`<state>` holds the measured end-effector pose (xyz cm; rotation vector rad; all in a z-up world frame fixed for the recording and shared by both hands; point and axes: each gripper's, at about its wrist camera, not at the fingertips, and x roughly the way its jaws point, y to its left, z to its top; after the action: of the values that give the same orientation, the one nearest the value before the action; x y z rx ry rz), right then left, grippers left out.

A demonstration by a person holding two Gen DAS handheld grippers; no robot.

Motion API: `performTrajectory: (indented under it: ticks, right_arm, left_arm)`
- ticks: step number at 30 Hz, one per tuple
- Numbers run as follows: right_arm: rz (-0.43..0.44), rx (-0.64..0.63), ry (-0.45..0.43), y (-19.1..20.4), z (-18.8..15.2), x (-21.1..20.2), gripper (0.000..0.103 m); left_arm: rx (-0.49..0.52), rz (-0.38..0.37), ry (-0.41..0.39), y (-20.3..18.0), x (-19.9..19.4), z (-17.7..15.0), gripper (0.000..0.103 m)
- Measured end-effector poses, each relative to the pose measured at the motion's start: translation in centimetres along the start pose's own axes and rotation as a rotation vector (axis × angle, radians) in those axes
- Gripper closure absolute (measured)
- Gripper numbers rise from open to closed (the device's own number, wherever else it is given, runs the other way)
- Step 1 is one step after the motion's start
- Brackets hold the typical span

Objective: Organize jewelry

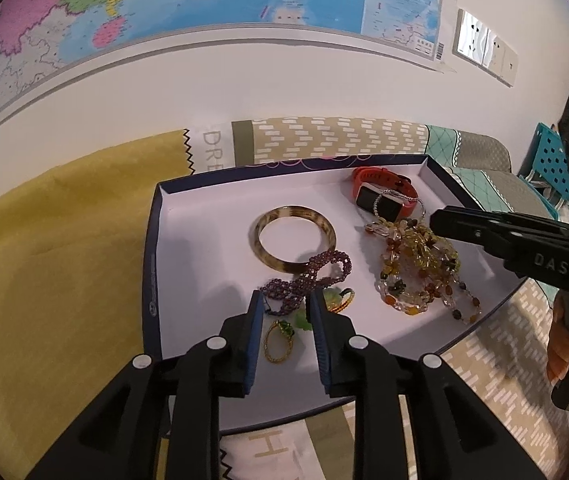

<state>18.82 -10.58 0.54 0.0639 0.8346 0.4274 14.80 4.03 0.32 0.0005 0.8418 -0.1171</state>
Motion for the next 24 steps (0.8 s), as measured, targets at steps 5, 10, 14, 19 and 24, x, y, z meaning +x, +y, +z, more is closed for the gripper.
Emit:
performTrajectory:
  ticks: [5, 10, 14, 19, 24]
  right_arm:
    - [0.0, -0.011, 0.0, 0.5, -0.7, -0.5, 0.068]
    - [-0.011, -0.024, -0.009, 1.2, -1.7, -1.3, 0.054]
    - [-0.025, -0.058, -0.038, 2.3, -2.4, -2.4, 0.037]
    - [-0.081, -0.116, -0.079, 4.1, -4.1, -4.4, 0.009]
    - [-0.113, -0.132, -0.07, 4.9, -6.6, -5.4, 0.005]
  left_arm:
    - [-0.02, 0.015, -0.003, 0.5, -0.5, -0.5, 0.071]
    - [-0.024, 0.027, -0.018, 0.4, -1.5, -1.0, 0.062]
    - [-0.023, 0.03, -0.039, -0.1, -2.8, -1.5, 0.045]
    - [-0.025, 0.045, -0.086, -0.8, -4.8, -2.6, 0.008]
    - [-0.033, 0.081, -0.108, -1.6, -6.4, -4.2, 0.007]
